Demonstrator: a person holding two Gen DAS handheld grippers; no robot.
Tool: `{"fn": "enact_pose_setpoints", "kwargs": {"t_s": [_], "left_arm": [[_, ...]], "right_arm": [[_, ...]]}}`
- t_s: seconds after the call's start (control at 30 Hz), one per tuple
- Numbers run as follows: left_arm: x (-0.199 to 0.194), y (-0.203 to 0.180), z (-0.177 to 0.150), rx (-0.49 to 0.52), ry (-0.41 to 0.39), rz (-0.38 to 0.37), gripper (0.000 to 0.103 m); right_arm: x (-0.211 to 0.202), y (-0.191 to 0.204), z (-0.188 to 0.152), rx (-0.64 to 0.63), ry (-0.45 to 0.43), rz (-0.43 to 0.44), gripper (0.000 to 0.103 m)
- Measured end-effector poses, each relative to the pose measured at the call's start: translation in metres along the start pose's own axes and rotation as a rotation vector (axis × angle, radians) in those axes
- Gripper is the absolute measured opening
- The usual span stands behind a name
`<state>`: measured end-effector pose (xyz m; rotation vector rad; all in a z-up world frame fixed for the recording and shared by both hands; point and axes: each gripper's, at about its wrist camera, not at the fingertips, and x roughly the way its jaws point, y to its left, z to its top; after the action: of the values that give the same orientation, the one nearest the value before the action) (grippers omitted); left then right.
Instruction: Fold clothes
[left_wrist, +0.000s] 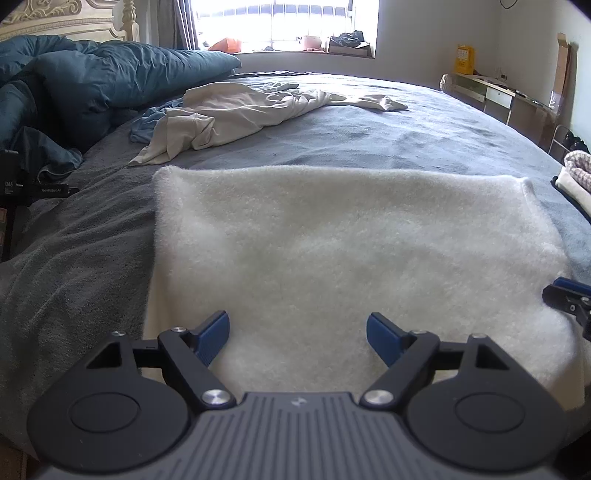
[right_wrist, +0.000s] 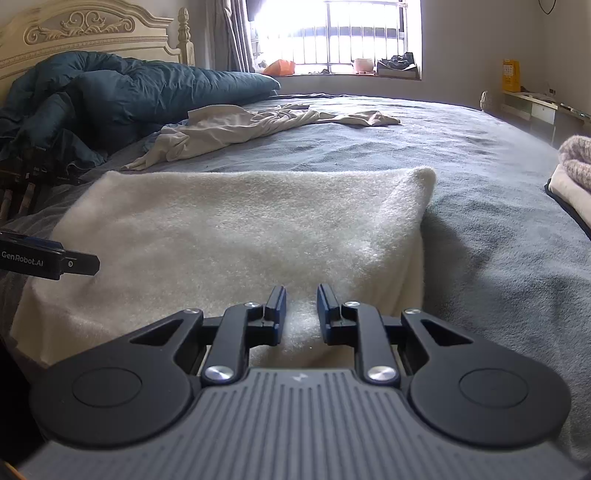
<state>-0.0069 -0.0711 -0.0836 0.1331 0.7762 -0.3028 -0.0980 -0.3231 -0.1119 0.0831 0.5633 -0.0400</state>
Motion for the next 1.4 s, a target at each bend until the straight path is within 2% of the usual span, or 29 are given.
{"fn": "enact_pose_setpoints", "kwargs": {"t_s": [0.37, 0.53, 0.73, 1.1, 1.4], "left_arm": [[-0.001, 0.0, 0.0, 0.006, 0.002, -0.004, 0.083], [-0.002, 0.001, -0.002, 0.009, 0.001, -0.004, 0.083], [-0.003, 0.0, -0.001, 0.014, 0.005, -0.003, 0.083], [-0.004, -0.005, -0.001, 0.034, 0.017, 0.016, 0.083], [-0.003, -0.01, -0.002, 0.064, 0.024, 0.042, 0.083]], "right_arm": [[-0.002, 0.003, 0.003, -0.018, 0.0, -0.013, 0.018], [-0.013, 0.012, 0.01, -0.066, -0.031, -0.025, 0.019], [-0.026, 0.036, 0.017, -0.132, -0.084, 0.036, 0.02], [-0.018, 0.074, -0.003, -0.165, 0.005, 0.162, 0.02], [-0.012, 0.083, -0.017, -0.184, 0.043, 0.177, 0.022]]}}
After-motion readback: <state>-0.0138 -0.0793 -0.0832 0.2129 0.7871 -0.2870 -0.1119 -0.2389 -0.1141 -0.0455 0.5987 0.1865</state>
